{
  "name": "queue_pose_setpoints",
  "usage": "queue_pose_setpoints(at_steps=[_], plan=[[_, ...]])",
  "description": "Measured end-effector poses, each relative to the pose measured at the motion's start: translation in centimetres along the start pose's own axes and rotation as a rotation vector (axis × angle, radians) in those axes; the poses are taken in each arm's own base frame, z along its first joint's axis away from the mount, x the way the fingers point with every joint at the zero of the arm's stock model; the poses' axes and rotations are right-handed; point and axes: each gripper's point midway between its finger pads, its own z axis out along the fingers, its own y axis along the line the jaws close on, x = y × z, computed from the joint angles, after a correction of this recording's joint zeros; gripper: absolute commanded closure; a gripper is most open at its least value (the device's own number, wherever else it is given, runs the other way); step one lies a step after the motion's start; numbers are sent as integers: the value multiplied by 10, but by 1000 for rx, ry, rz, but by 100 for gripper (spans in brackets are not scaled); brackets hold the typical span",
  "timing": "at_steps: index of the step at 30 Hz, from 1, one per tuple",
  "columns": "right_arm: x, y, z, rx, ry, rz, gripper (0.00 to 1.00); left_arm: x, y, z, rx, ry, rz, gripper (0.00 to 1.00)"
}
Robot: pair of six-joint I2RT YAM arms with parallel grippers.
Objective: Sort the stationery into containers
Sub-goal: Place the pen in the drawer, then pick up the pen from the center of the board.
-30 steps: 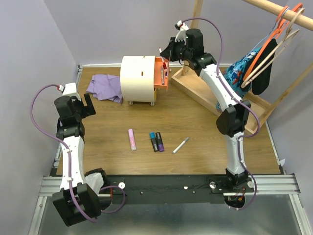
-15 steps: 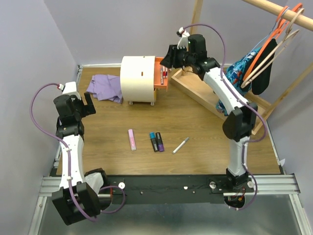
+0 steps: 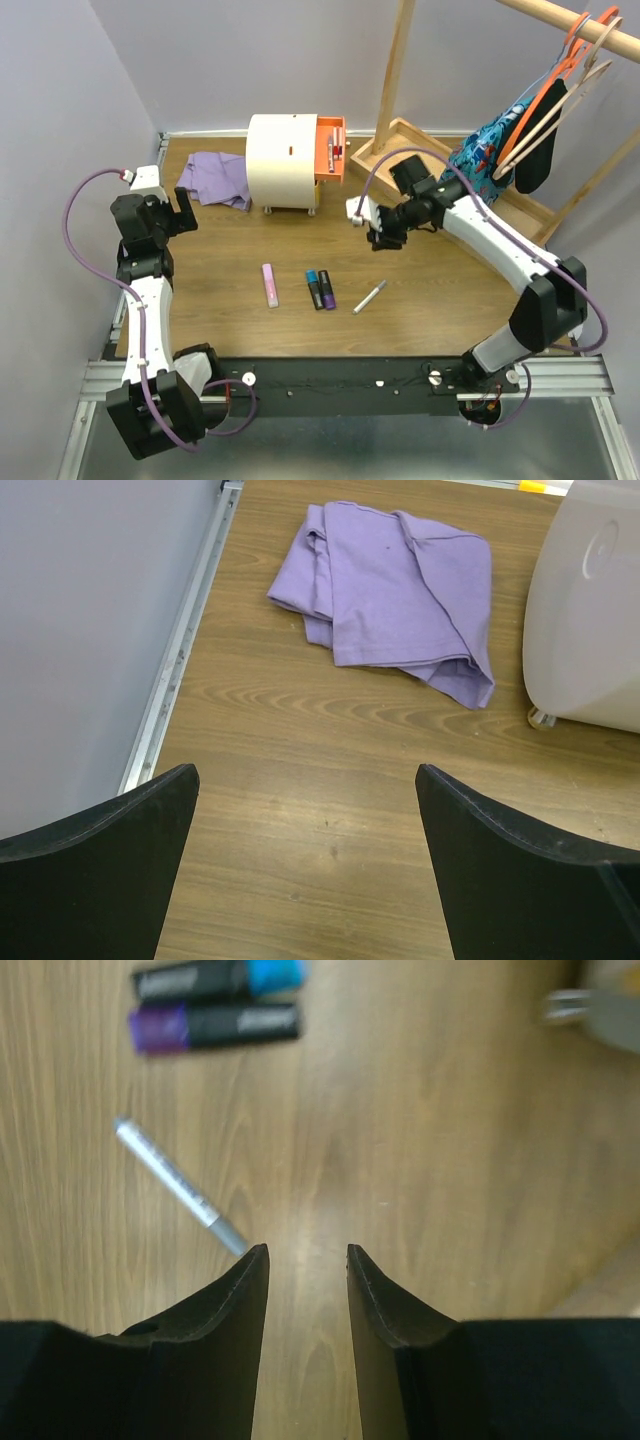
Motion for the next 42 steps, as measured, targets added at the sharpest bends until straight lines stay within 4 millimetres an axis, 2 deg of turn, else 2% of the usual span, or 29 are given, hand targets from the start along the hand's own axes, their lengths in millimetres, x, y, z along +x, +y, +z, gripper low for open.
queue_pose_setpoints(at_steps=[4,7,17,24,26,29,30,32,33,34,38,41,42], plan=[[33,33,39,-162,98,-136,55,1,-3,0,11,2,4,1],[44,53,56,-243,133,-247,55,2,-3,0,12,3,5,1],[62,84,82,-357,165,-434,56,8,-4,-1,17,30,21,1],[82,103,96,-421,204,-474,58,9,-4,-1,17,32,34,1],[85,106,98,-423,213,-481,60,9,-4,-1,17,32,34,1],[92,109,103,-419,227,-493,69,9,-4,-1,17,32,34,1],[93,110,105,-419,231,-496,77,9,-4,-1,17,32,34,1],[94,110,105,-419,238,-495,83,9,-4,-1,17,32,34,1],[93,110,106,-416,239,-493,93,9,-4,-1,18,32,34,1],[93,109,106,-413,240,-493,97,9,-4,-1,17,32,34,1],[89,105,106,-394,243,-470,99,9,-4,-1,18,32,34,1],[66,84,99,-337,224,-415,99,9,-5,-1,20,32,35,1],[42,63,91,-280,191,-392,99,9,-5,-1,22,32,36,1]])
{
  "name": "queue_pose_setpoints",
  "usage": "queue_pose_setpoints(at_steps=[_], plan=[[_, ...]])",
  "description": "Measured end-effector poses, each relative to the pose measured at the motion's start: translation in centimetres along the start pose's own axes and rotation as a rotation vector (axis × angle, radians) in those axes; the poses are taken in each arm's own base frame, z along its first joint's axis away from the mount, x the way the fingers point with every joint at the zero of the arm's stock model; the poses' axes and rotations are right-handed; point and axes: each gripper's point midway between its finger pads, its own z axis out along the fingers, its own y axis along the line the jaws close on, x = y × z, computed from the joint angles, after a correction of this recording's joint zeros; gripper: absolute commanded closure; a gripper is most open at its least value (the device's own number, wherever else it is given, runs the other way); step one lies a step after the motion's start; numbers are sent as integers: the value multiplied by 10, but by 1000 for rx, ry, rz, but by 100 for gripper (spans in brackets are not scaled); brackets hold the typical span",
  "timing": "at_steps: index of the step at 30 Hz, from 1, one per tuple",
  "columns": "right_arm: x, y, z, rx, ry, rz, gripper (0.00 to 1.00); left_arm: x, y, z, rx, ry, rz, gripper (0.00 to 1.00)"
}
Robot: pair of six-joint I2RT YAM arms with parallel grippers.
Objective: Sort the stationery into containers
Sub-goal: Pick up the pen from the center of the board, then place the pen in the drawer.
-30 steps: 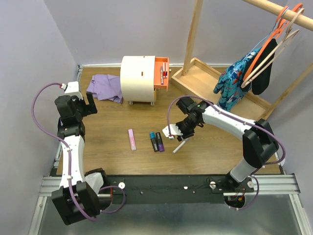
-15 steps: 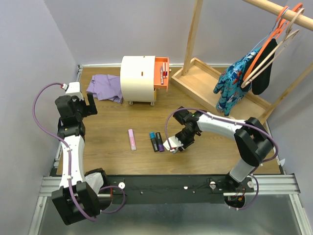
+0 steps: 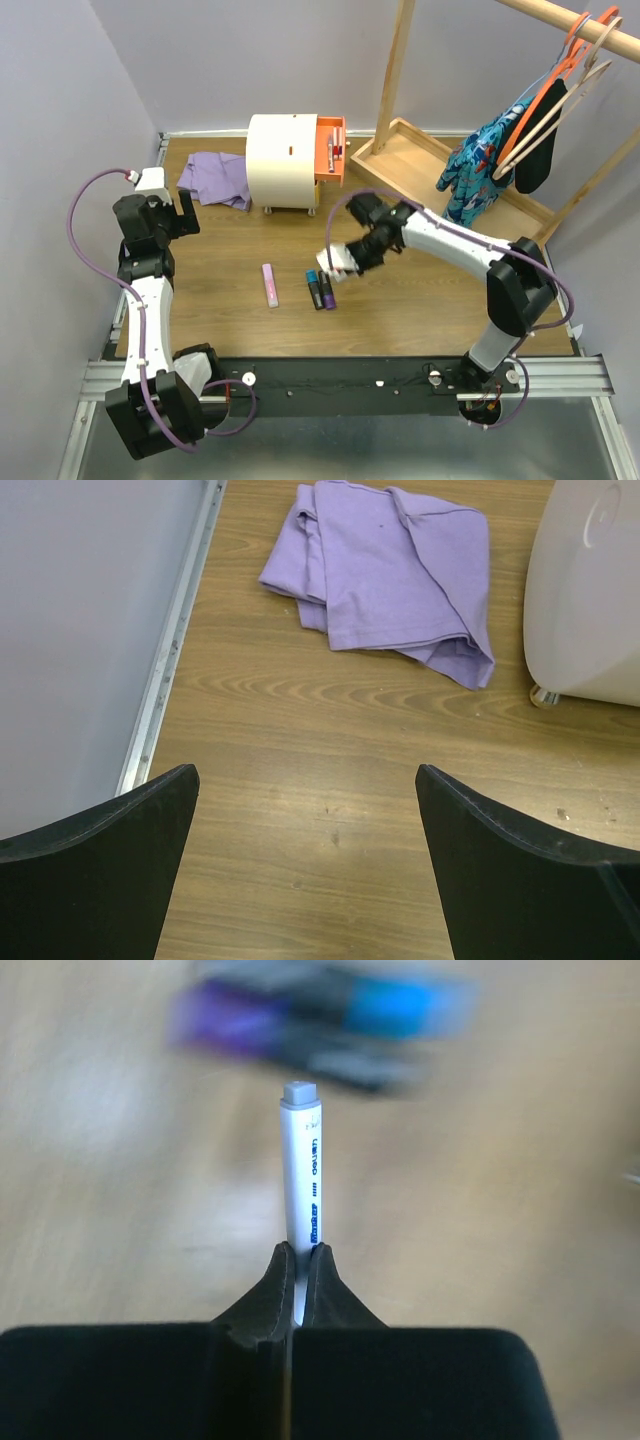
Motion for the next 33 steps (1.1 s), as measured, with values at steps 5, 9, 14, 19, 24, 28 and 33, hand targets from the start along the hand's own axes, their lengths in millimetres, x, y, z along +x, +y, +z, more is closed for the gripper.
queue_pose_setpoints(at_steps=[5,9,14,19,24,28,33], plan=[[-59,-119,-109,342,-208,131,99,0,-4,3,22,7,-2,1],[-86,-167,-195,542,-440,331,99,3,-7,10,40,24,-23,1],[-70,-220,-236,633,-703,741,99,-2,-10,15,60,23,-56,1],[-32,-275,-226,593,-887,1092,99,-11,-12,15,70,2,-67,1],[-8,-291,-189,515,-923,1320,93,-11,-13,15,75,3,-68,1],[-8,-297,-187,508,-956,1380,58,-8,-14,14,76,15,-71,1],[-12,-303,-196,522,-989,1370,49,-7,-14,14,77,21,-72,1]])
